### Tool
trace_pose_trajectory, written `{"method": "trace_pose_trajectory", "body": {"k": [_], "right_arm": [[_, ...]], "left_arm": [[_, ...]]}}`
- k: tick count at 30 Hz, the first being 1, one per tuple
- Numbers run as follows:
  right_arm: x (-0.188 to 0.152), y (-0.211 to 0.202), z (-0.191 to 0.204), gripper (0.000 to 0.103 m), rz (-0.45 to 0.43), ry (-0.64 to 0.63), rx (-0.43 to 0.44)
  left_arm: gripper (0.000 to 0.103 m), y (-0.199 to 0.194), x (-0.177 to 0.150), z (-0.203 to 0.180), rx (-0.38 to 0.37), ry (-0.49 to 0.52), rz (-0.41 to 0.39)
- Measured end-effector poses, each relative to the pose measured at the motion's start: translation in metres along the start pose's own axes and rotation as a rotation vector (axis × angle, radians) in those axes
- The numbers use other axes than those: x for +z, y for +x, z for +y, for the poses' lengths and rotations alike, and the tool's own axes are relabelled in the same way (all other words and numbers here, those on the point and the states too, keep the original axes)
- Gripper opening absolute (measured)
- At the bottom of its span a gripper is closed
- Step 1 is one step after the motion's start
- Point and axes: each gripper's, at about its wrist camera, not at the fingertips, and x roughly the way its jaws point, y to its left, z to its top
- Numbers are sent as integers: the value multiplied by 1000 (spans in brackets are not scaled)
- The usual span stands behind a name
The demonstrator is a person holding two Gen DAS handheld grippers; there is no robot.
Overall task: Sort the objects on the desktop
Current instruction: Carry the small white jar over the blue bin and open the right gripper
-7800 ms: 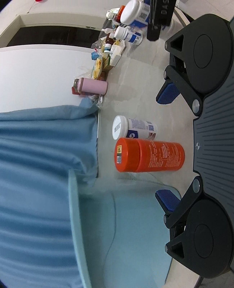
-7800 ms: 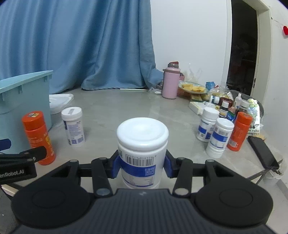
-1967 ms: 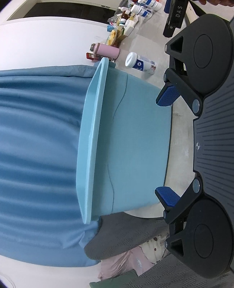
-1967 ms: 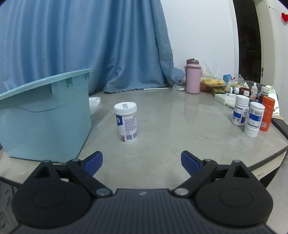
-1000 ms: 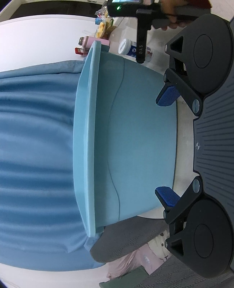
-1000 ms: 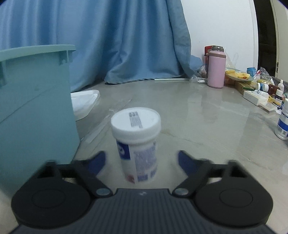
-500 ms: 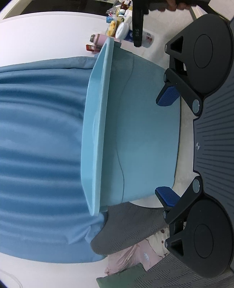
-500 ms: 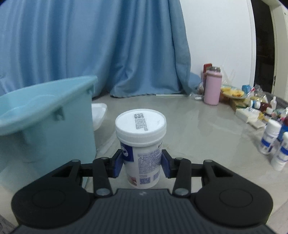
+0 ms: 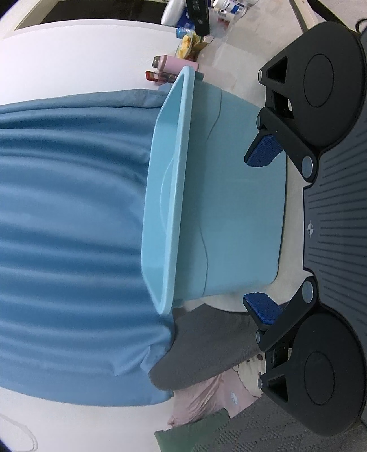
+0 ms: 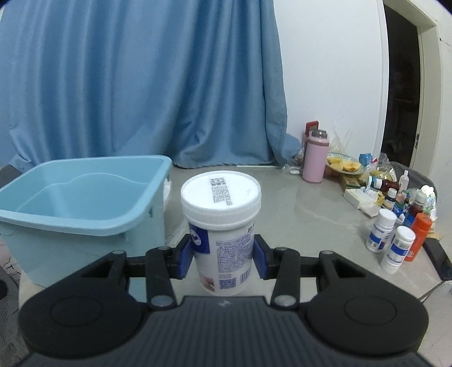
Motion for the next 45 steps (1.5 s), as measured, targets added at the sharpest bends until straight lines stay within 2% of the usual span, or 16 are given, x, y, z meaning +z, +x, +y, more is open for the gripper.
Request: {"method": "trace_pose_trajectory", "body": {"k": [12,25,34,41,45], "right_arm": [[32,-41,24,44,-81,-50,97],[66,-16,69,44,-129,-96,234],[77,22,107,44,-93,-131,300],[63,49,132,44,-12,-167,343],[58,59,140,45,28,-174,335]], "left_arm": [[97,-11,8,18,73,-39,19],[97,-7,21,35,138,-66,21],[97,6,26,44,178,-88,35],[97,12,26,46,196,-95,54],[97,13,25,48,201,-99,62]]}}
